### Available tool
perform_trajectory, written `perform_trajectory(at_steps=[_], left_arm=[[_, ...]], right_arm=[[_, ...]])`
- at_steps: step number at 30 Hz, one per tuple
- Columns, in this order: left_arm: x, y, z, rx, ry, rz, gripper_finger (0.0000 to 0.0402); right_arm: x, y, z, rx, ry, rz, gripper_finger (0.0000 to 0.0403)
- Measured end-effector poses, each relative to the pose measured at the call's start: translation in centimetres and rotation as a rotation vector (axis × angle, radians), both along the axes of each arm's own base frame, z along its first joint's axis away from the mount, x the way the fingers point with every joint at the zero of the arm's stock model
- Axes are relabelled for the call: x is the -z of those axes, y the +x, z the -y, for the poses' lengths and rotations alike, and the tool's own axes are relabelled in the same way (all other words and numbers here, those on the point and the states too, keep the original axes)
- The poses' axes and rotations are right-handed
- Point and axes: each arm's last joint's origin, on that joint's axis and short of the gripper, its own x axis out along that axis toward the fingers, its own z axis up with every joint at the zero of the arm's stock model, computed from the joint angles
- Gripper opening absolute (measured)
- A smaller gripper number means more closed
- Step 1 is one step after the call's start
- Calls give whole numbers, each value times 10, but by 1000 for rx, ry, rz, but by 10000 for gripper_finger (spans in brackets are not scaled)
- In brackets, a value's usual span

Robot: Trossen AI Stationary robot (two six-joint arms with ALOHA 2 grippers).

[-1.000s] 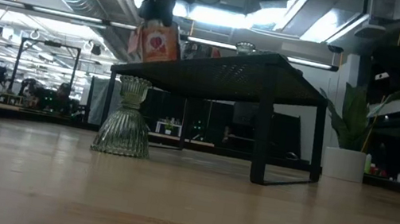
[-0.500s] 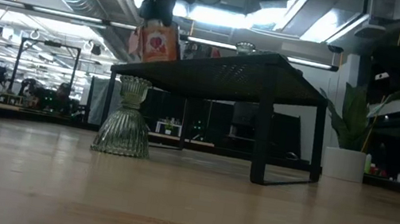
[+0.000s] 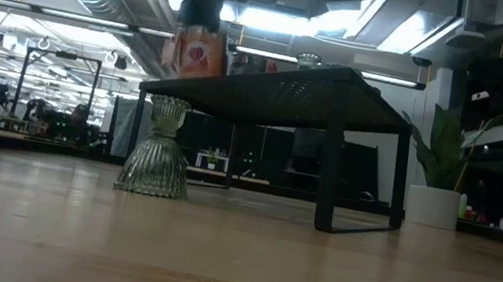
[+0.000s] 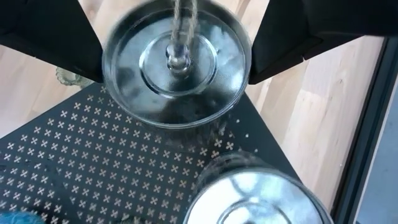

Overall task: Pick & Place candle stick holders
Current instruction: Put the brown scented candle on the shelf, then put the left glass candle holder on the shelf

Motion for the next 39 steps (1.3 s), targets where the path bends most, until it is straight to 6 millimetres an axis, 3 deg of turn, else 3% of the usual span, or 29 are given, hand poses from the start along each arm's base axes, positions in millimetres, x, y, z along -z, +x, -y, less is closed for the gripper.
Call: perform_trajectory(at_steps=[14,25,31,39], left_arm=[[-1,1,2,4,11,3,397],[-16,-13,8,-6,26,42,388],[-19,-23,8,-28,51,-7,356],[-18,-28,3,-41,51,-44,271]], right_arm=[[0,0,0,0,0,0,16],[0,0,0,0,0,0,16],[0,0,0,0,0,0,16],[0,0,0,0,0,0,16]])
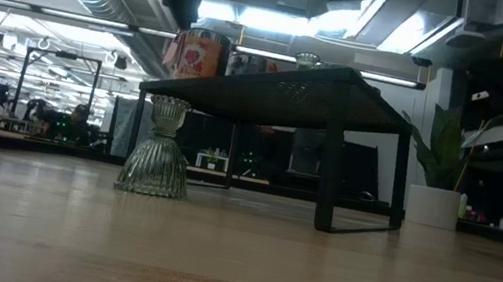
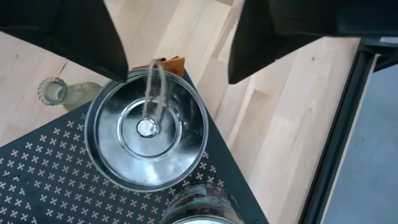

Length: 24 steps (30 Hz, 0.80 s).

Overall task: Pick & Place candle stick holders
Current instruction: Put the left glass candle holder on the shelf

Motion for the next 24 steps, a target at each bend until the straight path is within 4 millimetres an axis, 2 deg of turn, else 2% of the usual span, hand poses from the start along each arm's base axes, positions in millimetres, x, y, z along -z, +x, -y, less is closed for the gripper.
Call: perform_trajectory(at_steps=[12,18,24], left_arm=[[0,0,0,13,-1,-1,133],[0,0,0,49,8,-4,79],[1,-4,3,14,-24,-45,36]], right_arm=[[0,0,0,0,0,0,16],[0,0,0,0,0,0,16],[0,0,0,0,0,0,16]])
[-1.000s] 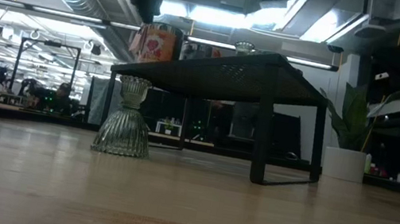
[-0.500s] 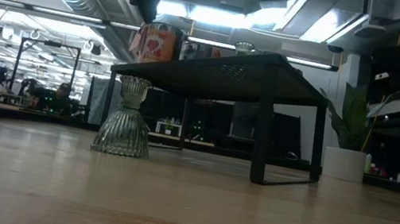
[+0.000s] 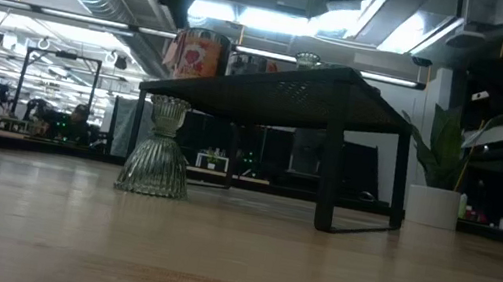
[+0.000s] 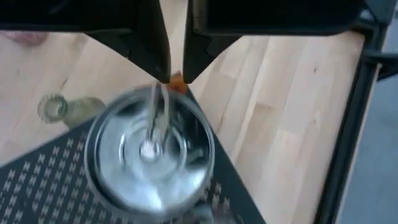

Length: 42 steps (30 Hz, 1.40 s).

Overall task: Pick & Place candle stick holders
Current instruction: Put the left glass candle holder on the shelf

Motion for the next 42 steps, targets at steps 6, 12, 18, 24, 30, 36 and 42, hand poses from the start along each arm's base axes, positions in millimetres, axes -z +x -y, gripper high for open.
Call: perform_trajectory(at_steps=[6,12,18,24,30,36,42], left_arm=[[-7,-9,7,-1,-74,26,4],[-15,-12,24,29,-117,74,5],[-17,-6,47,110,-114,76,2],[-13,1,72,275,-93,61,6],[9,7,93,407,-102,-9,16],[18,9,106,449,-113,-45,19],[18,10,115,480,-109,-42,14]], right_arm=[[0,0,0,0,0,0,16],[0,0,0,0,0,0,16],[0,0,0,0,0,0,16],[0,0,0,0,0,0,16],[0,0,0,0,0,0,16],[0,0,0,0,0,0,16],[0,0,0,0,0,0,16]])
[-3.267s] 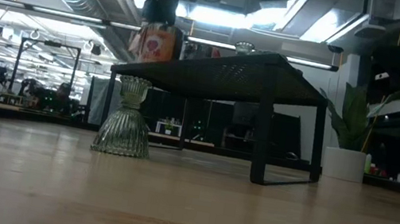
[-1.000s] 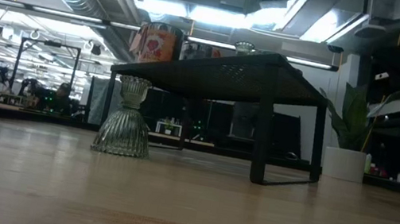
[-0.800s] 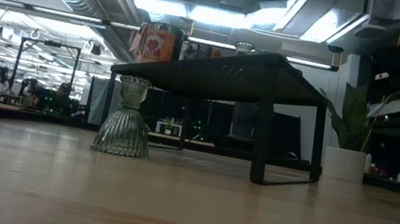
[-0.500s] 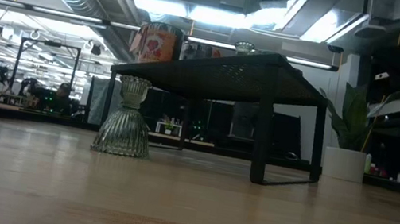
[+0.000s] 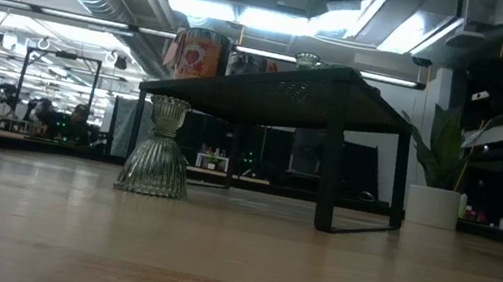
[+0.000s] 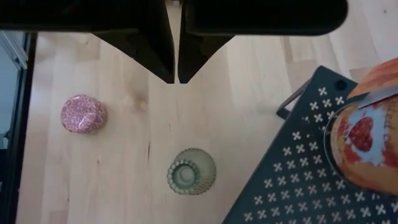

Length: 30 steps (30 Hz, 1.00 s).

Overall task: Pick & Place candle stick holders
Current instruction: Put the left glass candle holder on the shelf

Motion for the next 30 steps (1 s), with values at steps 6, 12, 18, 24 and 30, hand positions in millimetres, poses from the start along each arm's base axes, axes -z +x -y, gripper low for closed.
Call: perform_trajectory(at_steps=[6,12,18,24,30], left_arm=[[-1,4,11,-24,-5,31,12],[-1,3,31,103,-42,41,9],[-1,0,52,227,-19,41,1],[-5,-13,78,341,11,37,7],[-17,-37,97,438,13,60,19]], right_arm=[[0,0,0,0,0,0,16],[0,0,0,0,0,0,16],[0,0,0,0,0,0,16],[0,0,0,0,0,0,16],[0,0,0,0,0,0,16]])
